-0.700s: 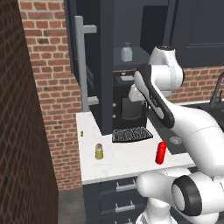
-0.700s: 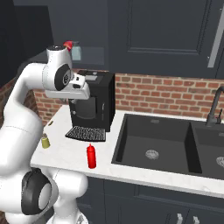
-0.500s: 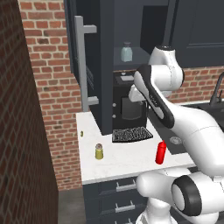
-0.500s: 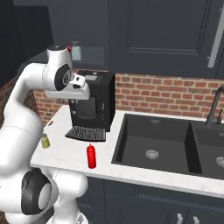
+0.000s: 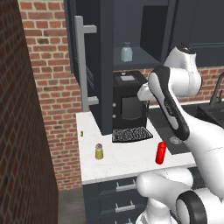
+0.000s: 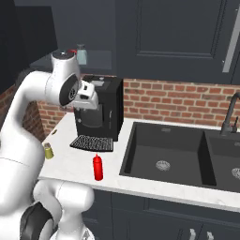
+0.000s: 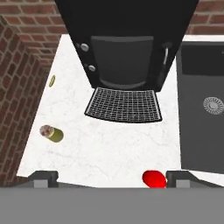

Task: Put the shaker and condiment bottle from the counter next to their counterparts in the cabinet.

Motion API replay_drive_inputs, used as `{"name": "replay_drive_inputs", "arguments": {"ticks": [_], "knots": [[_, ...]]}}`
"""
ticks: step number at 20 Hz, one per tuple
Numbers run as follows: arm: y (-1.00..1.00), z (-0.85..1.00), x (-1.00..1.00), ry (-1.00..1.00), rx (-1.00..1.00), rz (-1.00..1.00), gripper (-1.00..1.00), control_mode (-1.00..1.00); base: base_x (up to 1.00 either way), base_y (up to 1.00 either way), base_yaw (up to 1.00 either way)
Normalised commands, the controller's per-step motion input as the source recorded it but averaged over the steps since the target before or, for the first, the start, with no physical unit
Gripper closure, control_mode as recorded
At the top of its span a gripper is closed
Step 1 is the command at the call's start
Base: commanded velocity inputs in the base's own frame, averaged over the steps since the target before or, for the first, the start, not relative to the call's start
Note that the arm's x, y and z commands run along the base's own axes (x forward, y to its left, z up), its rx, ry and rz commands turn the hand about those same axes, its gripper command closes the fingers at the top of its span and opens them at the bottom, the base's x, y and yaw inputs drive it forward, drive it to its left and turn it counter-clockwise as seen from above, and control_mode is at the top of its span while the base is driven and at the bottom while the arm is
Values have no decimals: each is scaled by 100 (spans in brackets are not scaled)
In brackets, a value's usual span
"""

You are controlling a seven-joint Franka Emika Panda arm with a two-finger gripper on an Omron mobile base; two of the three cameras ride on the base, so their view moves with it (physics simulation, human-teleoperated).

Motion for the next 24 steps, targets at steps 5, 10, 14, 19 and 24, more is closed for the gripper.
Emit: {"name": "replay_drive_inputs", "arguments": {"ticks": [5,10,14,19,24], "knots": [[-91,-2,-100,-46,21,-1,-100,-100,0,0,0],[-90,-7,-51,-6,0,0,-100,-100,0,0,0],[-86,-23,-16,-2,0,24,-100,-100,0,0,0],[-100,-34,-16,-17,0,51,-100,-100,0,0,0],[-68,-50,-15,-21,1,58,-100,-100,0,0,0]]}}
